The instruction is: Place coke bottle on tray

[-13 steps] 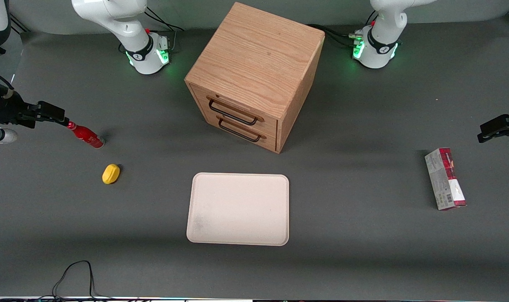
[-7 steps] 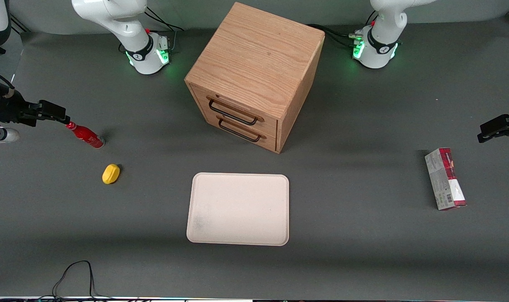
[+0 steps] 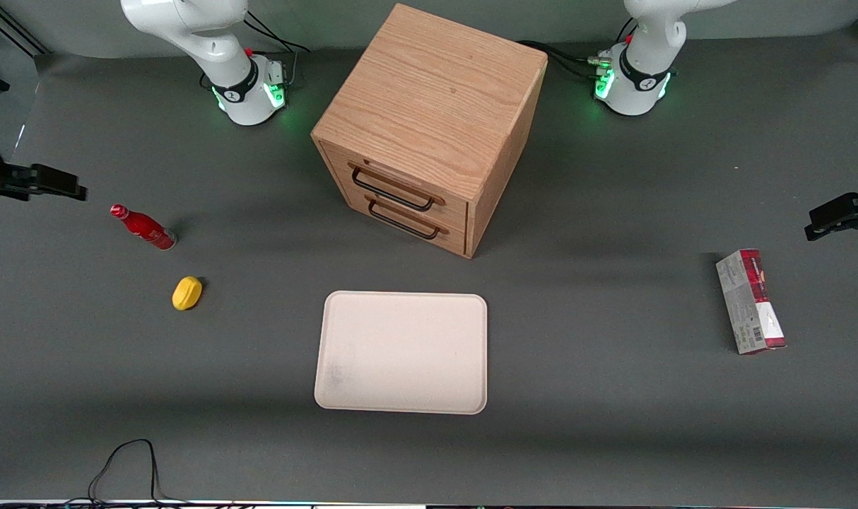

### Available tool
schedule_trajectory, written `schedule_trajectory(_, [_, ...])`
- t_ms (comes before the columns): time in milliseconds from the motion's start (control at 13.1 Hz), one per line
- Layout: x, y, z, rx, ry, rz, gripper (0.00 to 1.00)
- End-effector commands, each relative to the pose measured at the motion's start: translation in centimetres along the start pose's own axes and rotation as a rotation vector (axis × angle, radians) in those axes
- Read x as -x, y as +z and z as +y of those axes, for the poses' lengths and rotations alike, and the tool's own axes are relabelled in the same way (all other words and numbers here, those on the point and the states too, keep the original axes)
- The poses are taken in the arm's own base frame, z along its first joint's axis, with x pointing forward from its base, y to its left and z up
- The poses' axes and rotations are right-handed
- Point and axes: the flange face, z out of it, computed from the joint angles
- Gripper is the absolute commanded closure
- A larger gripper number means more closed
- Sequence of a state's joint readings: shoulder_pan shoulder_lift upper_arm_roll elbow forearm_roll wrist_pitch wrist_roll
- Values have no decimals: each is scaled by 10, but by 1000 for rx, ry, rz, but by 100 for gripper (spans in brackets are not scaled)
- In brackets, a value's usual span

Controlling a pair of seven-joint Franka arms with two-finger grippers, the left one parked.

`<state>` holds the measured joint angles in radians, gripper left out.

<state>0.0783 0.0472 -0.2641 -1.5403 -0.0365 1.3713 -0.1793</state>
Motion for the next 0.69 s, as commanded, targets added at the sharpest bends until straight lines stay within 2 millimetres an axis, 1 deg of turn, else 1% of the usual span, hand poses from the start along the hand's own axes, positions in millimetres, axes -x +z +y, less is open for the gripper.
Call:
schedule_trajectory(0, [27, -9, 78, -11, -49, 4, 0])
schedule_trajectory(76, [33, -10, 92, -14, -63, 8, 0])
schedule_trajectory(153, [37, -10, 98, -4, -61, 6, 0])
schedule_trajectory(229, [42, -15, 98, 13, -62, 10, 0])
schedule_trajectory(306, [45, -17, 95, 16, -64, 8, 0])
schedule_trajectory(459, [61, -26, 90, 1, -65, 6, 0])
schedule_trajectory(535, [71, -31, 83, -5, -56, 8, 0])
schedule_trajectory(612, [80, -31, 73, 18, -58, -1, 0])
